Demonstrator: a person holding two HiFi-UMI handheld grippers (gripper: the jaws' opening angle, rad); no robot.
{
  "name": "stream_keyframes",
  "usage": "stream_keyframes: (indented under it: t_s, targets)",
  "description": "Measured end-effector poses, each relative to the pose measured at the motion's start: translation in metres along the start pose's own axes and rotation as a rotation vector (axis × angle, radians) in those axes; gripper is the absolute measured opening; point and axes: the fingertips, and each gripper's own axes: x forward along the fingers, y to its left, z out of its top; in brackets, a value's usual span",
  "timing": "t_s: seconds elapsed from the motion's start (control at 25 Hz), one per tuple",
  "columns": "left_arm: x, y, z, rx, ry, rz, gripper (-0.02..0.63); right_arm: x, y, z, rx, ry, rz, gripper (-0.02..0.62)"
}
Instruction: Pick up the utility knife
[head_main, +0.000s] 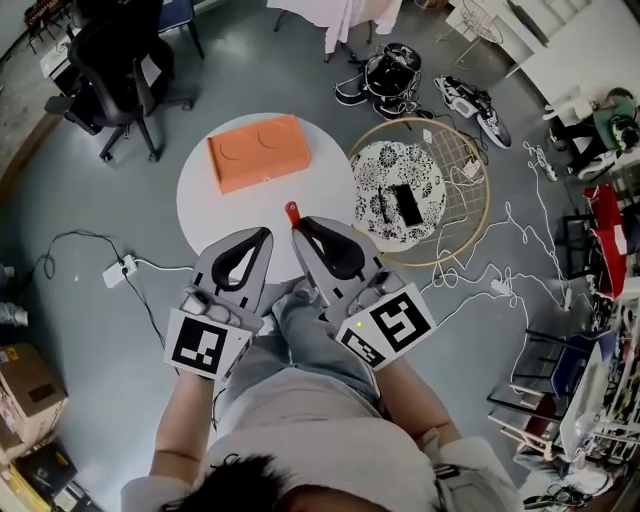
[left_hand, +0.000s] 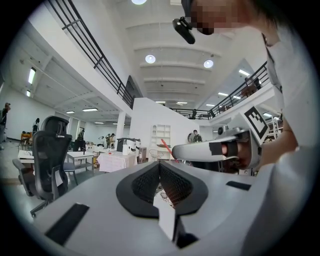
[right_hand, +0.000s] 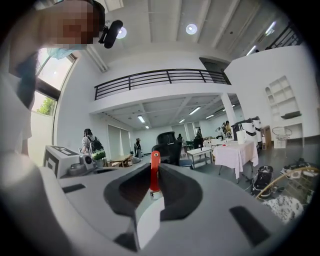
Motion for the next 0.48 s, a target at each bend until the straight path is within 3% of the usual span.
stream_keyframes:
  t_s: [0.48]
  targets:
    - [-0.005,-0.004,0.029,0.011,-0.05,-0.011,0.011,-0.007,0.017,0.026,-0.029,-0.077,0.052,0.052]
